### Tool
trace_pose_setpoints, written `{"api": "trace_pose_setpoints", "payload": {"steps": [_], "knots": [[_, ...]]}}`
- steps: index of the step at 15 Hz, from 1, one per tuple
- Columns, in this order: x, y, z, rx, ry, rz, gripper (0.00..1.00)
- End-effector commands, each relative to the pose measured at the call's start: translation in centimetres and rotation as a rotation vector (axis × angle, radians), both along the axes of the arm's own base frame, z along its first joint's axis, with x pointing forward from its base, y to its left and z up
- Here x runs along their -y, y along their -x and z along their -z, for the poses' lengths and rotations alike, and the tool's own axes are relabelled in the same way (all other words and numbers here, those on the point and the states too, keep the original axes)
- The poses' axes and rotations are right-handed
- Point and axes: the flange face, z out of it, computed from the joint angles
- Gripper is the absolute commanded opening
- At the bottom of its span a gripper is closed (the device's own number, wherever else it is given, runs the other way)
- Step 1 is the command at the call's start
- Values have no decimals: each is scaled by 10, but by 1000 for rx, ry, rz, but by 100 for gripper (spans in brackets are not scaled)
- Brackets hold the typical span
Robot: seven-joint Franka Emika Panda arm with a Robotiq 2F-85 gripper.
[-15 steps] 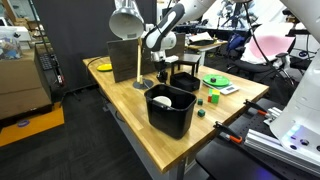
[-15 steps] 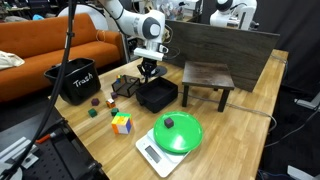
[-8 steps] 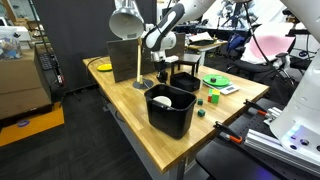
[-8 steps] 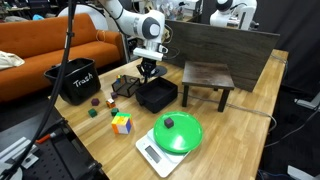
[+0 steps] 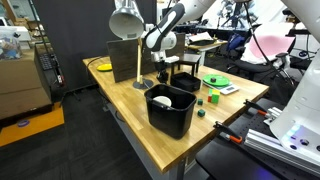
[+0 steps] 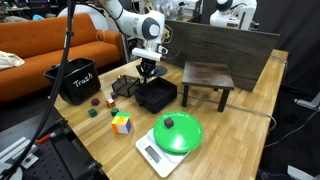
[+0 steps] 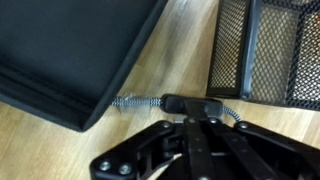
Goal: Turn on the desk lamp
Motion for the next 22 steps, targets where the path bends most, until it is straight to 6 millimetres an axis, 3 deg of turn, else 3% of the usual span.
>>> {"api": "trace_pose_setpoints", "payload": {"steps": [1,22], "knots": [[0,14,9,-34,-17,53,0],[29,14,31,-48,-48,265,0]]}}
